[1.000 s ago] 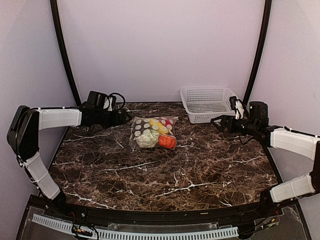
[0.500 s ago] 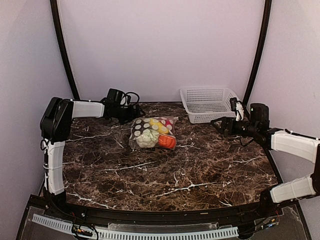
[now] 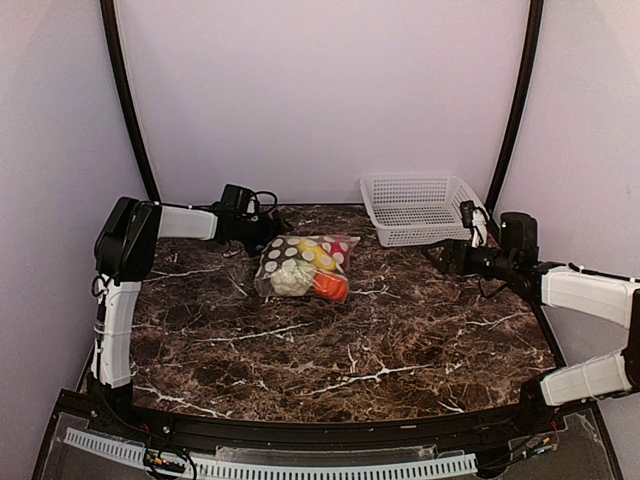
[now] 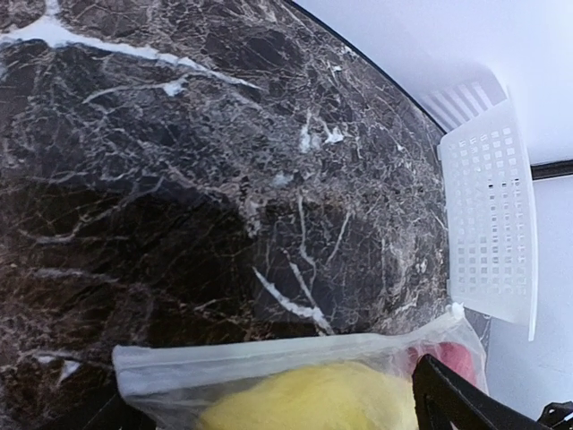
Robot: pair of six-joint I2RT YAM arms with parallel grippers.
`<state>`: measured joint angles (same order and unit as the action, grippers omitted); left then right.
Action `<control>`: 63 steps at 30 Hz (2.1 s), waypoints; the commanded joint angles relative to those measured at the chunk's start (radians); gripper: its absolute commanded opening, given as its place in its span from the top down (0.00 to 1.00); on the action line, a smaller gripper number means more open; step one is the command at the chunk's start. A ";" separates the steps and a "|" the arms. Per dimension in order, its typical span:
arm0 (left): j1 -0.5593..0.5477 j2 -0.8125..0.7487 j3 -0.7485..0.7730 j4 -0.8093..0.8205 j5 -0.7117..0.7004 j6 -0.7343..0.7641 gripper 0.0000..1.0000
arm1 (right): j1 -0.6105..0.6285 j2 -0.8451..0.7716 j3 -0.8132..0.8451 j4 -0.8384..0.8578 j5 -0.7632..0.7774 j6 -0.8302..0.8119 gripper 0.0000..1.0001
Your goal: Open the zip-top bag and remove the fake food
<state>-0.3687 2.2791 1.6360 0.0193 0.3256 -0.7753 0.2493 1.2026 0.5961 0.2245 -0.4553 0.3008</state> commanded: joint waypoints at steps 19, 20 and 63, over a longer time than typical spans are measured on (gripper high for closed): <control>-0.004 -0.120 -0.233 0.682 0.382 -0.114 0.99 | 0.008 0.004 0.028 0.043 -0.047 0.003 0.01; -0.005 -0.128 -0.249 0.718 0.403 -0.121 0.99 | 0.008 0.005 0.033 0.043 -0.055 0.003 0.01; -0.110 -0.584 -0.834 1.308 0.329 0.064 0.99 | 0.309 0.306 0.032 0.371 -0.287 0.017 0.35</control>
<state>-0.4755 1.7576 0.8104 1.2598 0.6605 -0.7242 0.5503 1.4807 0.6426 0.5030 -0.7494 0.3229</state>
